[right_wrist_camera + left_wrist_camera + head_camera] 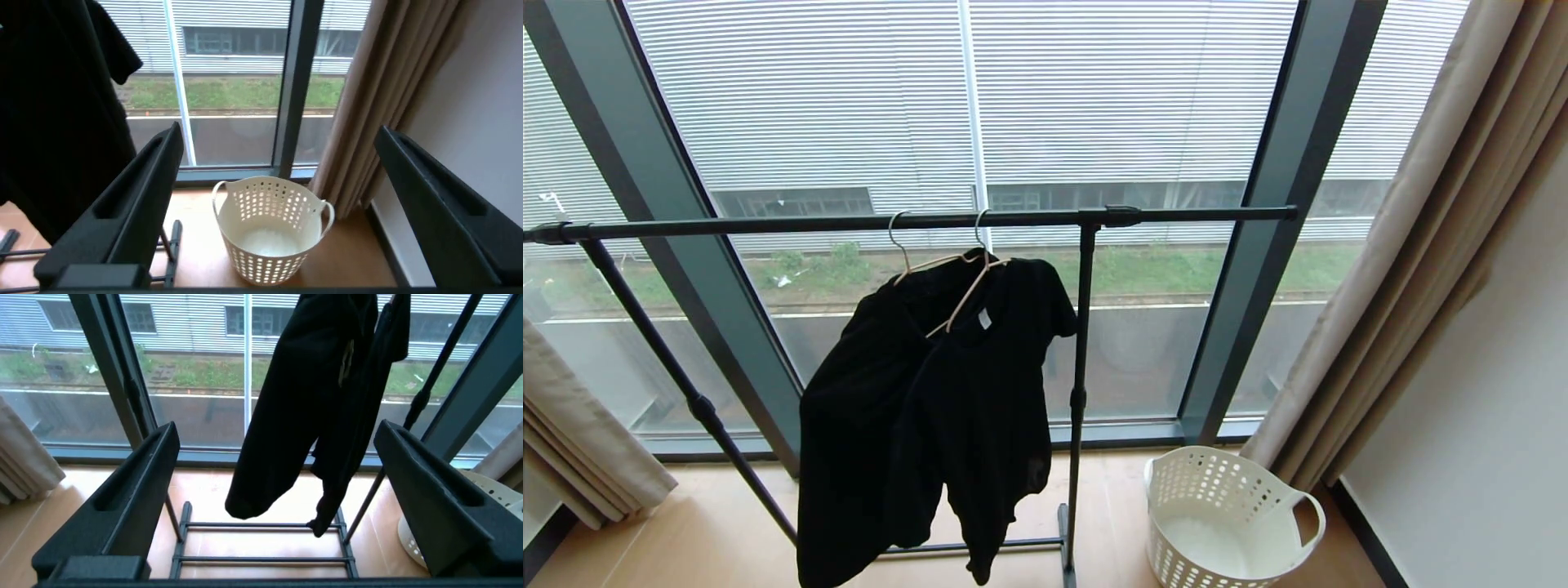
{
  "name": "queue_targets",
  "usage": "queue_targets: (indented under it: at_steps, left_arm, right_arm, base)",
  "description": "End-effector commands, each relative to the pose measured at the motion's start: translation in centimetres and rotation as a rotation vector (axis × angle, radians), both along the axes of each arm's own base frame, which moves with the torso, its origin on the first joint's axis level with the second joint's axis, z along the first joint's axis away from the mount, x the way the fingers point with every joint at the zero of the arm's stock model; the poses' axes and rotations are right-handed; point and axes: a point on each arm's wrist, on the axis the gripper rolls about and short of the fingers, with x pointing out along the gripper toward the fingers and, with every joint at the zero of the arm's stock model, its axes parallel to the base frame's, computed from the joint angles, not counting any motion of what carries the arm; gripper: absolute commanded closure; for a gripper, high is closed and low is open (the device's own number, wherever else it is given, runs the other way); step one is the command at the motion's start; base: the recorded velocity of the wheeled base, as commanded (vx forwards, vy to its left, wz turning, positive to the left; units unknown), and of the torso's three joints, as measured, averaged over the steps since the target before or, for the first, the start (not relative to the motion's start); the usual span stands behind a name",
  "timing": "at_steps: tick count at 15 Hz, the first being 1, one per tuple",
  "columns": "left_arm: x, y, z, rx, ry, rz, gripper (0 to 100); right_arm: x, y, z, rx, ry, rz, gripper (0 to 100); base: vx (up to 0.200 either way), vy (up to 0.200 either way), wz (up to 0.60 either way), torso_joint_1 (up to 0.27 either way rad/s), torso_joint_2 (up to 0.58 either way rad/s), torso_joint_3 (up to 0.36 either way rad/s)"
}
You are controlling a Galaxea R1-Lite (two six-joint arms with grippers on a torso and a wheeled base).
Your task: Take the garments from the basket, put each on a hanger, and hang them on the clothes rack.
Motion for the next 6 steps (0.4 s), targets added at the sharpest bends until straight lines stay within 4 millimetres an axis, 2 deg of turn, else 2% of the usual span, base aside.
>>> queue_targets:
  at_steps: [1, 6]
  left_arm:
    - [0.00, 0.00, 0.00, 0.001, 0.000, 0.000, 0]
    - [0.00, 0.00, 0.00, 0.000, 0.000, 0.000, 0]
  right_arm:
    - [0.03, 0.01, -0.02, 0.004, 0.001, 0.003, 0]
    - [0.03, 0.01, -0.02, 0.005, 0.001, 0.005, 0]
  base:
    - [0.000, 0.000, 0.00, 0.000, 0.00, 0.000]
    - [0.000, 0.000, 0.00, 0.000, 0.00, 0.000]
